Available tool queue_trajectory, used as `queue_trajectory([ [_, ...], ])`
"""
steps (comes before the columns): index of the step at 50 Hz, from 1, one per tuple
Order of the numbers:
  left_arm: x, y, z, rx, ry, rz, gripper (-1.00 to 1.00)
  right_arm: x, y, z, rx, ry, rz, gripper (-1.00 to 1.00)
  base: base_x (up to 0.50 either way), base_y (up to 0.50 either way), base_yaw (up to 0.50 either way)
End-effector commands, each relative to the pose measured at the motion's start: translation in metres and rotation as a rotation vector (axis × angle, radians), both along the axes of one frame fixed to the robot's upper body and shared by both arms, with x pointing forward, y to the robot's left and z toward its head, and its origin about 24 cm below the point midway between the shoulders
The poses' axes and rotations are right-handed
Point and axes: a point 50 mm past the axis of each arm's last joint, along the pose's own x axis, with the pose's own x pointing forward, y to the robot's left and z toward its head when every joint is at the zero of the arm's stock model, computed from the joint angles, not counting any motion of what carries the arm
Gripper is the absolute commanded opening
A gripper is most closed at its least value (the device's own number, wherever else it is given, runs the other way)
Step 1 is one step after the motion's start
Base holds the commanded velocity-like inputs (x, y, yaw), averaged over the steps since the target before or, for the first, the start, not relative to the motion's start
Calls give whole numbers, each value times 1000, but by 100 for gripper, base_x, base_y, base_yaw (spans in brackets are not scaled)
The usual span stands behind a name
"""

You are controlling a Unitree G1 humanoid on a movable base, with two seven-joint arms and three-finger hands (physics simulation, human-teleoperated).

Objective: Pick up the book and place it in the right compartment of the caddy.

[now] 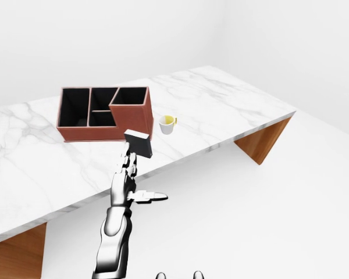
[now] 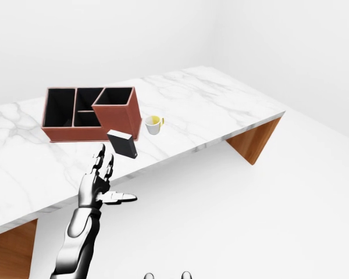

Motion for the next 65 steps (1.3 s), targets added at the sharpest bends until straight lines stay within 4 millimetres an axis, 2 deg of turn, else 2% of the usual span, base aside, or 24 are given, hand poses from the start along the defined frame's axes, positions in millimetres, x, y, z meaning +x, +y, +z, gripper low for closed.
queue_trajectory([
  [1,-3,-1,0,-34,-3,-42,100,3,2,6,-35,-2,21,100,2,3,0],
  [29,-6,-3,-2,-16,3,-51,100,3,3,7,-41,-5,26,100,13,-6,0],
  [48,-3,-1,-6,-26,21,-38,100,6,3,3,-33,14,26,100,25,-9,0],
  [65,-3,-1,-6,-23,22,-29,100,6,3,3,-30,12,27,100,33,8,0],
])
